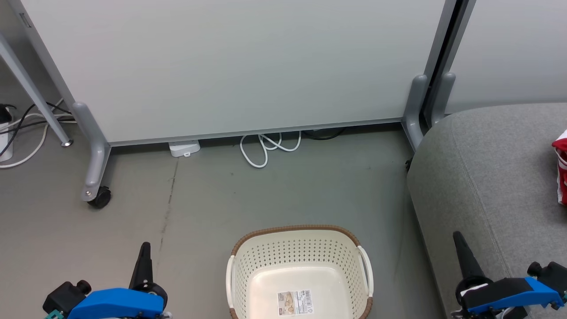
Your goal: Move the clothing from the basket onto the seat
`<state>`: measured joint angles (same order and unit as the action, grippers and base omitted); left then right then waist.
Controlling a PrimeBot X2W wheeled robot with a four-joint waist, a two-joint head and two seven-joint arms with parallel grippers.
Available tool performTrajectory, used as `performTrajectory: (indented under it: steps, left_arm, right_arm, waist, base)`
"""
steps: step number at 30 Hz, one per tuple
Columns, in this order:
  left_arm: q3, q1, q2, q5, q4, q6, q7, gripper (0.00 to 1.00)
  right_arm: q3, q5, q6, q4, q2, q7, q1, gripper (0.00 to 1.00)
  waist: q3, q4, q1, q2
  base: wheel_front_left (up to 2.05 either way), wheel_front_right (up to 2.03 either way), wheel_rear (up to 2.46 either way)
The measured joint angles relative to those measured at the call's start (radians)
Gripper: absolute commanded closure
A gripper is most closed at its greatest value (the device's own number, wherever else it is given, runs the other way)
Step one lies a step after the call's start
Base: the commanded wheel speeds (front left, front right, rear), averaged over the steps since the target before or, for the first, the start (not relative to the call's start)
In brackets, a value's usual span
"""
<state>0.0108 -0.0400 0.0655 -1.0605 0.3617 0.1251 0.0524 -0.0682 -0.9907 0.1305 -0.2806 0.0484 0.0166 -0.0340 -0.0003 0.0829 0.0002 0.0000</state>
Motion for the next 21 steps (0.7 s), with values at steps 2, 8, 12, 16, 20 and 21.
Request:
performTrajectory:
  steps: [2, 8, 12, 16, 20, 21]
  left_arm:
    - [-0.004, -0.002, 0.0, -0.021, -0.004, 0.0, -0.008, 1.0]
    - [-0.018, -0.009, -0.002, -0.079, -0.017, 0.0, -0.025, 1.0]
    - [-0.027, -0.01, -0.003, -0.114, -0.024, 0.0, -0.035, 1.0]
    - [-0.033, -0.019, -0.004, -0.151, -0.031, 0.0, -0.045, 1.0]
    - [-0.04, -0.021, -0.005, -0.184, -0.039, 0.0, -0.057, 1.0]
    - [-0.043, -0.022, -0.005, -0.193, -0.04, 0.0, -0.06, 1.0]
  right_arm:
    - [-0.002, -0.023, 0.0, 0.002, 0.0, 0.002, -0.005, 1.0]
    - [-0.006, -0.089, 0.0, 0.004, 0.0, 0.014, -0.01, 1.0]
    - [-0.009, -0.128, 0.0, 0.007, 0.0, 0.019, -0.018, 1.0]
    - [-0.012, -0.171, 0.0, 0.009, 0.0, 0.027, -0.02, 1.0]
    - [-0.015, -0.207, 0.0, 0.012, 0.0, 0.032, -0.024, 1.0]
    - [-0.015, -0.218, 0.0, 0.012, 0.0, 0.034, -0.025, 1.0]
  waist:
    - [0.0, -0.002, 0.0, 0.0]
    - [0.0, -0.009, 0.0, 0.0]
    - [0.001, -0.014, -0.0001, 0.0]
    - [0.001, -0.018, -0.0001, 0.0]
    - [0.001, -0.022, -0.0001, 0.0]
    - [0.001, -0.024, -0.0001, 0.0]
  base:
    - [0.0, 0.0, 0.0]
    - [0.0, 0.0, 0.0]
    - [0.0, 0.0, 0.0]
    - [0.0, 0.0, 0.0]
    - [0.0, 0.0, 0.0]
    - [0.0, 0.0, 0.0]
